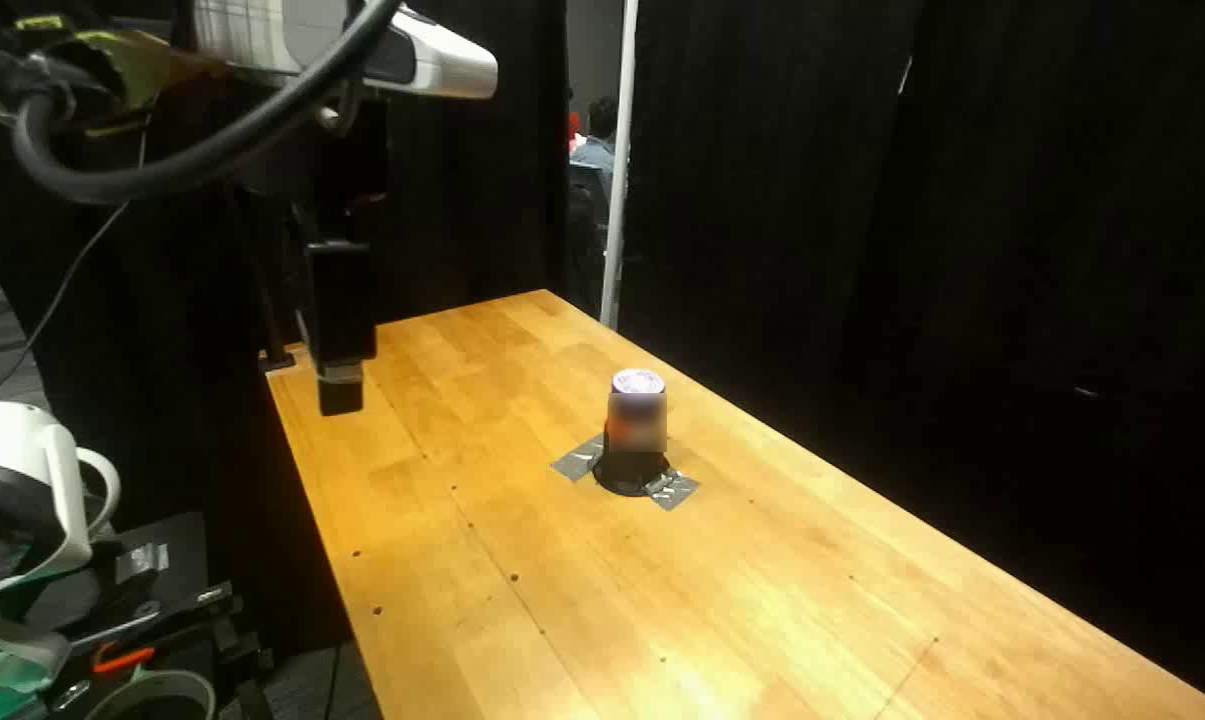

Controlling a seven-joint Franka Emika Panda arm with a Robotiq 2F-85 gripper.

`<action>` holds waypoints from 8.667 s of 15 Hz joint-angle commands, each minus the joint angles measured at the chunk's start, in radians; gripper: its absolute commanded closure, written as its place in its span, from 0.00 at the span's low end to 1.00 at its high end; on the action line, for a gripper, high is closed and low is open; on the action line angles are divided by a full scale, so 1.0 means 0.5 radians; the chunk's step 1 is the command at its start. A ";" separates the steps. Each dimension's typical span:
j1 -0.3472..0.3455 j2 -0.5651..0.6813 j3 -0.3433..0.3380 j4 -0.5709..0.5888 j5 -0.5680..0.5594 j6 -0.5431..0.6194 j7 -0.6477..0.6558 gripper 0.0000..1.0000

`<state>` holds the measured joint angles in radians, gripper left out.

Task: Put the elastic band on the cup

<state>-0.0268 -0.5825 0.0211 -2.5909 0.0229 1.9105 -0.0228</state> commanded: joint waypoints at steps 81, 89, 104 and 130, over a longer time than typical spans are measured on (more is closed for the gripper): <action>0.284 2.416 0.069 2.105 -0.052 -0.112 0.081 0.00; 0.287 2.224 0.059 1.681 -0.101 0.459 0.076 0.58; 0.368 1.824 0.002 0.861 -0.307 1.459 0.334 0.80; 0.418 2.335 -0.205 0.120 -0.439 4.674 -0.160 0.80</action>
<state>0.2560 0.6092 -0.1471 -2.5844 -0.1901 4.2531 -0.0420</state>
